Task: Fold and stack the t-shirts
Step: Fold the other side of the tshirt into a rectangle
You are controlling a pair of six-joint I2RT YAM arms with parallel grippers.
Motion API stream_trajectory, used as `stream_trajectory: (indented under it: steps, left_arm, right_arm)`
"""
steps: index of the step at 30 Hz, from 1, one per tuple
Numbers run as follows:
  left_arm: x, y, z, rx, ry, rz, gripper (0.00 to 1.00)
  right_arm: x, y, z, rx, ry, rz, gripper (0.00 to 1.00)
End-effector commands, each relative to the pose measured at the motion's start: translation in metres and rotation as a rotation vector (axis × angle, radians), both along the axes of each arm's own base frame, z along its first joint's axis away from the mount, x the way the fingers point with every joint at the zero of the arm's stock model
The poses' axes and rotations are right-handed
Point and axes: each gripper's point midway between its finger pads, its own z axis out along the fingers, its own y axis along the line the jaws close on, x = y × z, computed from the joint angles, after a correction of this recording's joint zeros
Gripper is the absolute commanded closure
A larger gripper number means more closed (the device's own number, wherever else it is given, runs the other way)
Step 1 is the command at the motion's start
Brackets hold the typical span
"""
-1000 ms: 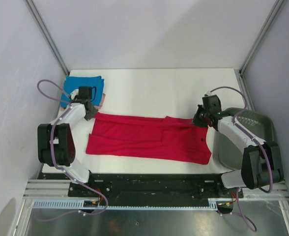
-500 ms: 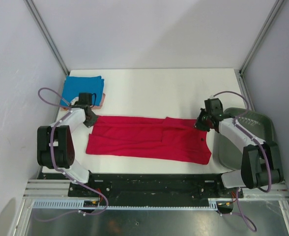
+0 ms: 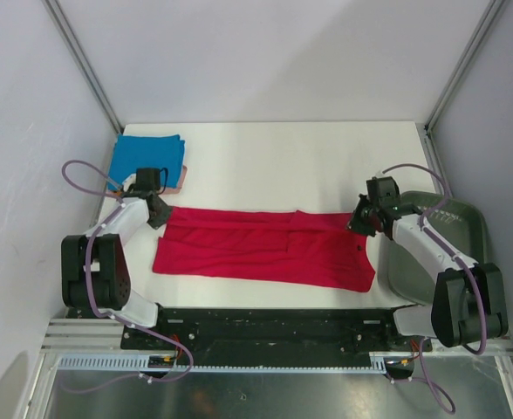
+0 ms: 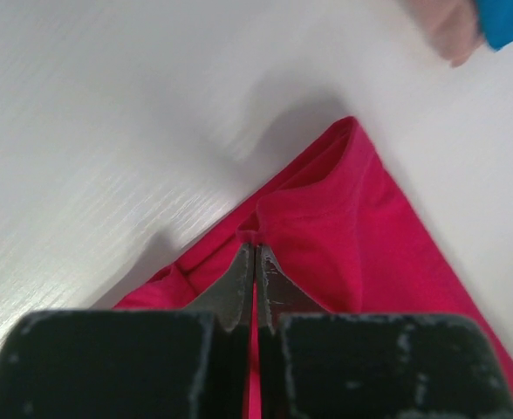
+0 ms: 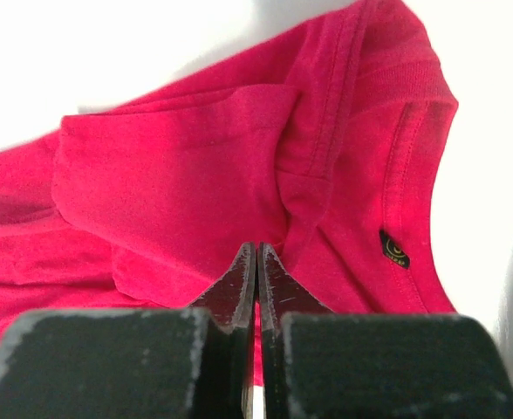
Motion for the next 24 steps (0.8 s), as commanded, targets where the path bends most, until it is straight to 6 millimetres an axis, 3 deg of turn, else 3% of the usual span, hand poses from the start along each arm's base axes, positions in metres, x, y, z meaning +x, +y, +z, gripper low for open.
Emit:
stream_trajectory:
  steps: [1,10,19,24]
  left_arm:
    - [-0.007,0.002,-0.005,-0.021,-0.001,0.038,1.0]
    - [-0.018,0.0,-0.024,-0.036,0.057,0.049,1.0]
    - [-0.006,0.004,0.007,-0.024,-0.037,0.04,1.0]
    - [-0.01,0.006,0.012,-0.024,-0.052,0.041,1.0]
  right_arm:
    - [-0.012,0.002,-0.011,-0.009,0.03,0.005,1.0]
    - [-0.019,0.004,-0.036,-0.012,0.096,0.012,1.0]
    - [-0.008,-0.003,-0.005,0.012,0.008,-0.008,1.0]
    - [-0.013,-0.002,-0.005,0.006,0.021,-0.008,1.0]
